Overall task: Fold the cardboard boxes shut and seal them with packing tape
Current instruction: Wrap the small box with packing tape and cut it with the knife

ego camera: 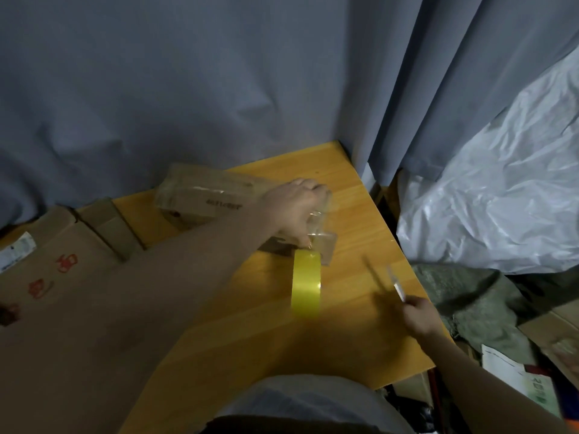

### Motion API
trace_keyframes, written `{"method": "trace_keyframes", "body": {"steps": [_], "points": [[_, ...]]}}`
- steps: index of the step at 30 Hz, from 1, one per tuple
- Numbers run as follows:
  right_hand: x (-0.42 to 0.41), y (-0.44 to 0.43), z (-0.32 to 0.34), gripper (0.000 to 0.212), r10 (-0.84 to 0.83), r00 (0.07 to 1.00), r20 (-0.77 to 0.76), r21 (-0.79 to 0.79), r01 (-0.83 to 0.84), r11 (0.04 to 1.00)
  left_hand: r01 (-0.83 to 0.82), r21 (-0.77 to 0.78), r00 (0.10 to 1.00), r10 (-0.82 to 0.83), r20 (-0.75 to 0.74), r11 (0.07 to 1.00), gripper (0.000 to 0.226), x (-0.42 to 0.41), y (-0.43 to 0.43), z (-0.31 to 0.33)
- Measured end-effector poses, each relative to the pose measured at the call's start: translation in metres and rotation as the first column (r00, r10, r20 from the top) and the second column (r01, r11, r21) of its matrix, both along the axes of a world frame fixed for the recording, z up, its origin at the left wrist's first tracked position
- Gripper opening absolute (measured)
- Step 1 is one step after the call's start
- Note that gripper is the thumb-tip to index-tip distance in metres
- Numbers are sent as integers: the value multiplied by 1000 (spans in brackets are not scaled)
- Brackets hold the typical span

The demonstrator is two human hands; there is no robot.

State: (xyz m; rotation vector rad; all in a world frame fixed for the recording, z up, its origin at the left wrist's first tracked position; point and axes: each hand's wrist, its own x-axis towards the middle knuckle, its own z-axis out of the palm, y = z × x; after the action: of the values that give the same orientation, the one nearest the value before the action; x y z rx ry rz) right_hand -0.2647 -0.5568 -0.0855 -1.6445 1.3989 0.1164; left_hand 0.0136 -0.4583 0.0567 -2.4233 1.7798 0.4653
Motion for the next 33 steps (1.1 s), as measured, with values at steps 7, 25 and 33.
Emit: {"method": "trace_keyframes", "body": {"steps": [7,25,33], "points": [[84,-4,83,20,-263,774,576,250,140,958,3,-18,998,-4,-70,1000,117,11,0,0],[171,-11,112,93,742,637,211,-434,-619,655,-637,-478,767,558,-318,605,52,-46,67,-45],[169,3,105,107,757,649,74,-529,-618,581,-907,321,-160,483,-861,273,55,-76,52,-58]]}}
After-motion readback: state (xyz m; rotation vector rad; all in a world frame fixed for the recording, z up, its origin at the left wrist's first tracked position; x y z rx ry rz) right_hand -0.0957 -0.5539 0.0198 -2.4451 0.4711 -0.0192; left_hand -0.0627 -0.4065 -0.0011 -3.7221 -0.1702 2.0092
